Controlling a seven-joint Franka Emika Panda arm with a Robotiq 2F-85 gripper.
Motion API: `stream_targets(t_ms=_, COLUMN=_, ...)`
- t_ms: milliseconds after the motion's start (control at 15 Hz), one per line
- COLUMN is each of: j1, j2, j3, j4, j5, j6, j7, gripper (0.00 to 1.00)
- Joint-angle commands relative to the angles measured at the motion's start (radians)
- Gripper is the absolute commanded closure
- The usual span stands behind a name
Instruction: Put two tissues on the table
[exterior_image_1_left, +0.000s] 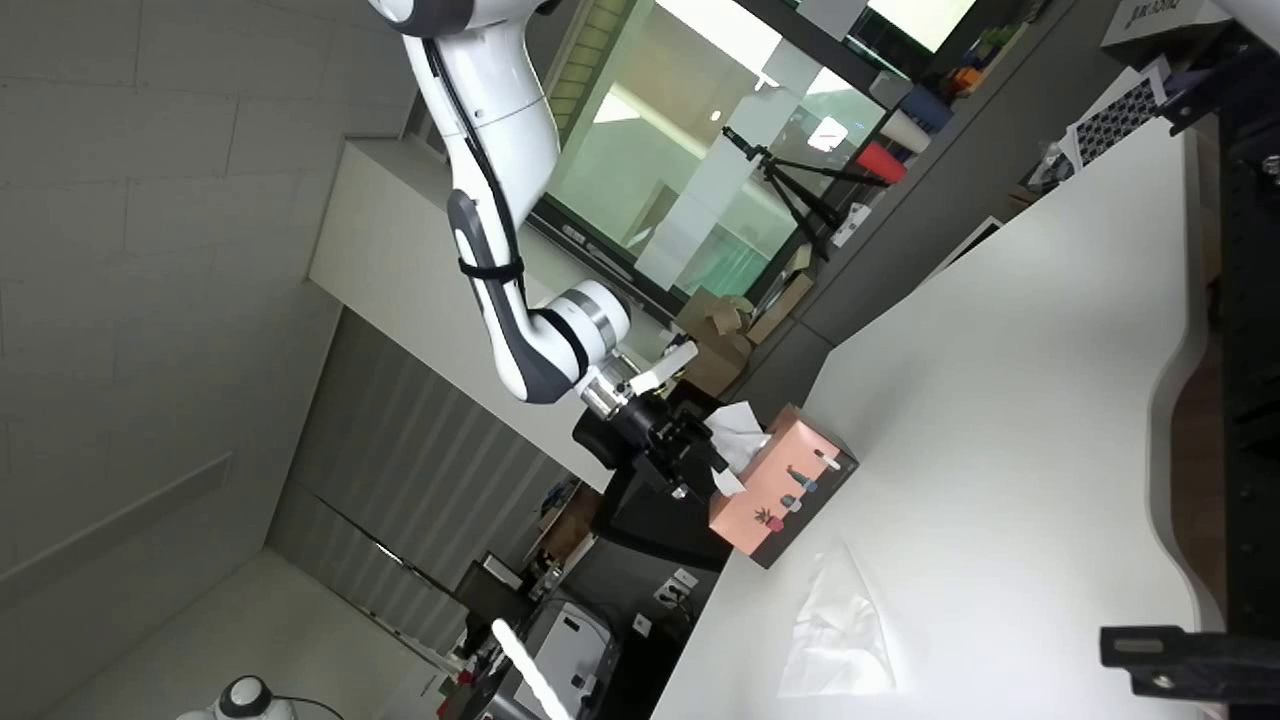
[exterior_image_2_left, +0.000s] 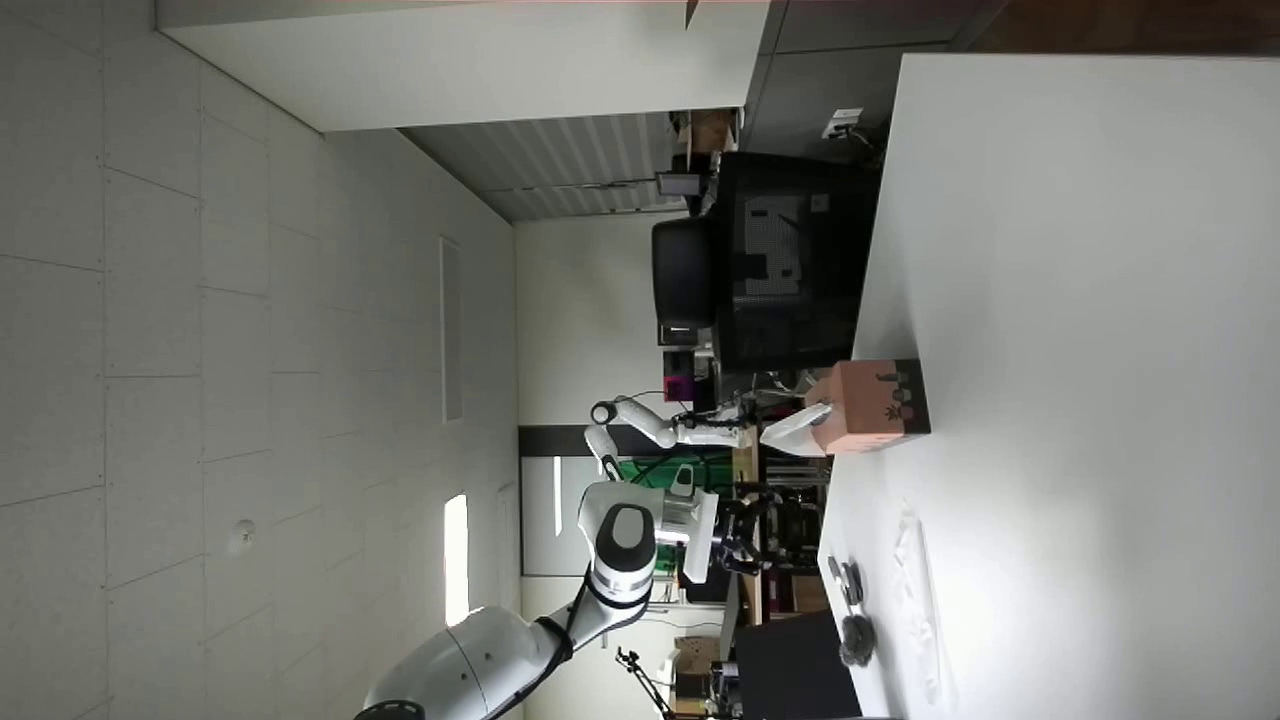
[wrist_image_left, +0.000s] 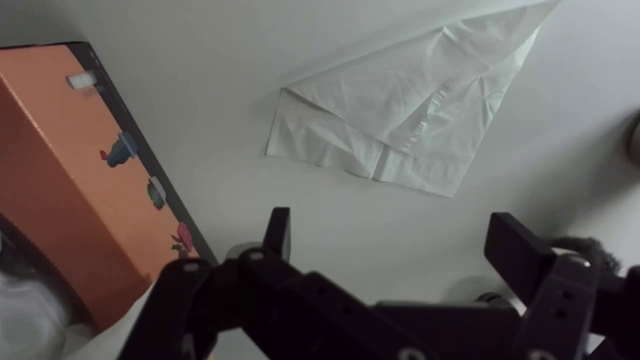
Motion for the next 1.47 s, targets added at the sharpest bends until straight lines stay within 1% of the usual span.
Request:
stream_targets(t_ms=0, j1=0.013, j2=-0.008, j3=-0.02, j4=0.029, j5=-0.012, j6=0.031, j7=0.191, gripper=0.0)
stream_targets(t_ms=267, j1=0.016, j2=0.004, j3=-0.045, j4=0.045, j5=-0.004, j6=0.112, j7=0.342, gripper=0.0)
stream_targets(t_ms=467, j1=0.03, j2=-0.015, j3=-0.081, j4=0.013, j5=-0.015, j6=0.206, j7=0.458, gripper=0.0)
stream_targets(t_ms=600, j1=0.05, j2=-0.028, j3=-0.112, j4=-0.013, j5=-0.025, j6=0.263, j7=0.546, gripper=0.0)
stream_targets(t_ms=733, j1=0.091, j2=-0.037, j3=-0.159, j4=-0.041, j5=-0.047, j6=0.312, j7=0.658, gripper=0.0)
stream_targets(t_ms=867, j1=0.151, j2=-0.046, j3=-0.224, j4=-0.069, j5=-0.093, j6=0.343, j7=0.789, gripper=0.0)
stream_targets(t_ms=1133, j1=0.336, j2=-0.058, j3=-0.426, j4=-0.112, j5=-0.169, j6=0.346, j7=1.048, gripper=0.0)
stream_targets(t_ms=1400, j1=0.502, j2=-0.018, j3=-0.61, j4=-0.099, j5=-0.249, j6=0.33, j7=1.312, gripper=0.0)
